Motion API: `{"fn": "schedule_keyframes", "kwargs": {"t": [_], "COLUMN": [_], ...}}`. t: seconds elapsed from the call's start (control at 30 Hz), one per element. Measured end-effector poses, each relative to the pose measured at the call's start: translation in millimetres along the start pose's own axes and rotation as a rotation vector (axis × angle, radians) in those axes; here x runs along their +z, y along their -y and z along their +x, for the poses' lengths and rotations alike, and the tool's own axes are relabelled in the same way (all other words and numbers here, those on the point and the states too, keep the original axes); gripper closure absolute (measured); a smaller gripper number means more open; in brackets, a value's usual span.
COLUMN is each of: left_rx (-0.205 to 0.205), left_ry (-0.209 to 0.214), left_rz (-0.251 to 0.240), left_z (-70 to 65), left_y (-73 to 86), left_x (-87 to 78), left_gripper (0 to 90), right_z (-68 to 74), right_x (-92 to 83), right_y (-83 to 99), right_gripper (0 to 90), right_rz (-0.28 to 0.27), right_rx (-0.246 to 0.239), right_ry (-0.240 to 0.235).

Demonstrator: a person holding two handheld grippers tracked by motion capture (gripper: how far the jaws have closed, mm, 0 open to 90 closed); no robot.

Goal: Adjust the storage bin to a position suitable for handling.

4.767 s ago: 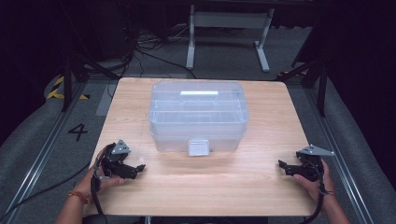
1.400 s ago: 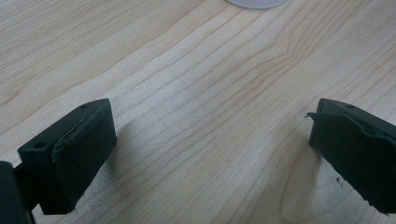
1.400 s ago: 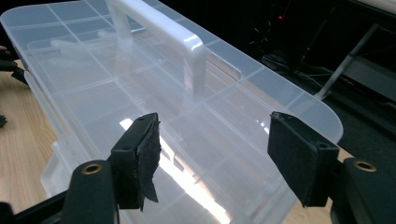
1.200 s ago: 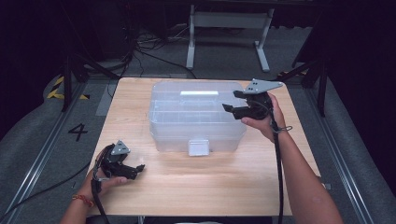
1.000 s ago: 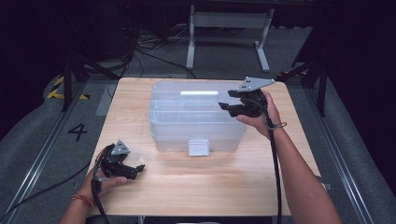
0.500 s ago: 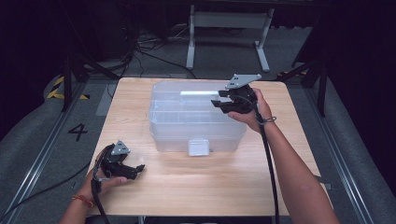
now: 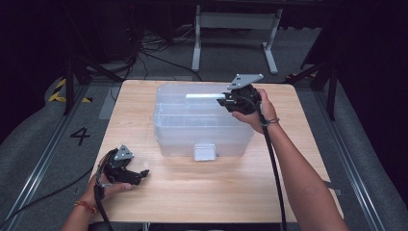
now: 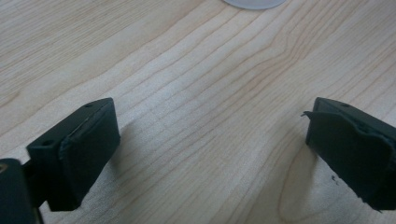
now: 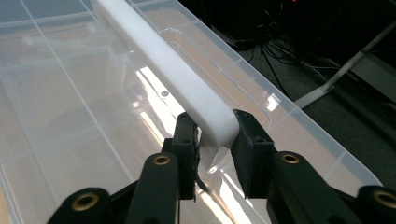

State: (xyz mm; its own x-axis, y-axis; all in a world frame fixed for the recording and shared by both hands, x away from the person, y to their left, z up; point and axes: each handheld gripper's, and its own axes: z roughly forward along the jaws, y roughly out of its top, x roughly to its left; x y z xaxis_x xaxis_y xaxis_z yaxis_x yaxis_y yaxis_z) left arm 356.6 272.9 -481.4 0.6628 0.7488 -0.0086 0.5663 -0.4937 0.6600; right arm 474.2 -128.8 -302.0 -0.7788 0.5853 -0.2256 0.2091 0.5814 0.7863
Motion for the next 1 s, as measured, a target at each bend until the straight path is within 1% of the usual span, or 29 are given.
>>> {"fn": "schedule_keyframes", "kwargs": {"t": [0.03,0.07,0.1,0.13,0.17,0.2,0.23,0.27,0.3,0.33,0.37,0.4,0.43,0.47,0.53,0.57,0.6,0.63,0.67,0.7,0.73,0.8,0.83,0.87,0.93,1.0], "left_rx": [0.0,-0.001,-0.001,0.005,0.014,0.029,0.031,0.024,0.024,0.037,0.035,0.024,0.047,0.053,0.041,0.055,0.067,0.085,0.094,0.094,0.102,0.108,0.101,0.102,0.11,0.114], "left_ry": [0.0,-0.003,-0.003,-0.008,-0.004,-0.02,-0.019,-0.018,-0.018,-0.023,-0.017,-0.007,-0.02,-0.019,-0.018,-0.021,-0.019,-0.025,-0.043,-0.043,-0.039,-0.037,-0.03,-0.029,-0.027,-0.026], "left_rz": [0.0,0.004,0.004,-0.005,-0.002,-0.003,-0.026,-0.047,-0.047,-0.07,-0.098,-0.117,-0.142,-0.161,-0.213,-0.229,-0.242,-0.249,-0.242,-0.242,-0.247,-0.26,-0.259,-0.259,-0.245,-0.248], "left_z": [0.0,-0.6,-0.6,-1.3,-2.3,-3.0,-3.3,-3.9,-3.9,-3.1,-3.2,-4.8,-4.9,-6.1,-8.9,-10.3,-12.9,-15.4,-20.8,-20.8,-21.9,-23.4,-24.2,-24.8,-25.9,-26.3], "left_y": [0.0,-1.1,-1.1,-1.3,-1.7,-2.3,-5.1,-7.2,-7.2,-10.0,-13.3,-16.9,-21.4,-25.7,-34.5,-38.9,-43.1,-47.9,-57.9,-57.9,-62.1,-68.6,-71.1,-73.1,-76.7,-79.4], "left_x": [0.0,-2.2,-2.2,-3.2,-4.2,-4.8,-7.9,-10.2,-10.2,-14.0,-17.3,-21.3,-26.2,-31.7,-41.1,-45.1,-48.1,-50.4,-52.2,-52.2,-52.7,-52.6,-51.8,-50.8,-48.4,-47.4], "left_gripper": [6.5,9.1,14.3,14.3,18.9,19.4,23.4,25.5,26.7,26.7,28.9,29.9,31.3,34.8,42.3,47.1,50.0,53.3,56.4,58.2,58.2,63.1,63.1,64.9,67.1,69.9], "right_z": [0.0,1.5,1.5,1.2,0.3,-0.8,-3.1,-4.1,-4.1,-5.6,-7.0,-8.5,-9.7,-11.0,-13.3,-14.1,-14.9,-15.6,-17.6,-17.6,-18.6,-20.3,-20.3,-21.1,-22.2,-23.1], "right_x": [0.0,0.2,0.2,0.2,0.1,0.2,0.3,0.3,0.3,0.1,-0.3,-0.3,0.0,0.1,0.5,0.7,1.1,1.2,1.5,1.5,1.7,2.0,2.0,2.2,2.3,2.8], "right_y": [0.0,-1.5,-1.5,-2.2,-2.8,-3.2,-4.4,-5.5,-5.5,-6.7,-8.2,-9.4,-10.6,-11.7,-13.1,-14.1,-15.2,-16.2,-18.1,-18.1,-18.9,-21.2,-21.2,-21.9,-23.7,-25.2], "right_gripper": [73.2,73.0,73.0,73.0,73.0,73.1,73.1,73.1,73.1,73.2,73.2,73.1,73.1,73.0,73.0,73.0,73.0,73.0,72.9,72.9,72.9,72.9,72.9,72.8,72.8,72.7], "right_rz": [0.0,0.003,0.003,0.008,0.011,0.012,0.016,0.018,0.018,0.02,0.023,0.024,0.026,0.03,0.027,0.028,0.028,0.031,0.035,0.035,0.037,0.046,0.046,0.049,0.057,0.06], "right_rx": [0.0,-0.022,-0.022,-0.022,-0.02,-0.016,-0.011,-0.007,-0.007,-0.005,0.0,0.006,0.009,0.008,0.016,0.015,0.015,0.018,0.023,0.023,0.024,0.027,0.027,0.028,0.029,0.034], "right_ry": [0.0,0.014,0.014,0.013,0.009,0.001,-0.011,-0.013,-0.013,-0.014,-0.018,-0.021,-0.025,-0.029,-0.032,-0.031,-0.03,-0.029,-0.032,-0.032,-0.034,-0.038,-0.038,-0.038,-0.039,-0.042]}}
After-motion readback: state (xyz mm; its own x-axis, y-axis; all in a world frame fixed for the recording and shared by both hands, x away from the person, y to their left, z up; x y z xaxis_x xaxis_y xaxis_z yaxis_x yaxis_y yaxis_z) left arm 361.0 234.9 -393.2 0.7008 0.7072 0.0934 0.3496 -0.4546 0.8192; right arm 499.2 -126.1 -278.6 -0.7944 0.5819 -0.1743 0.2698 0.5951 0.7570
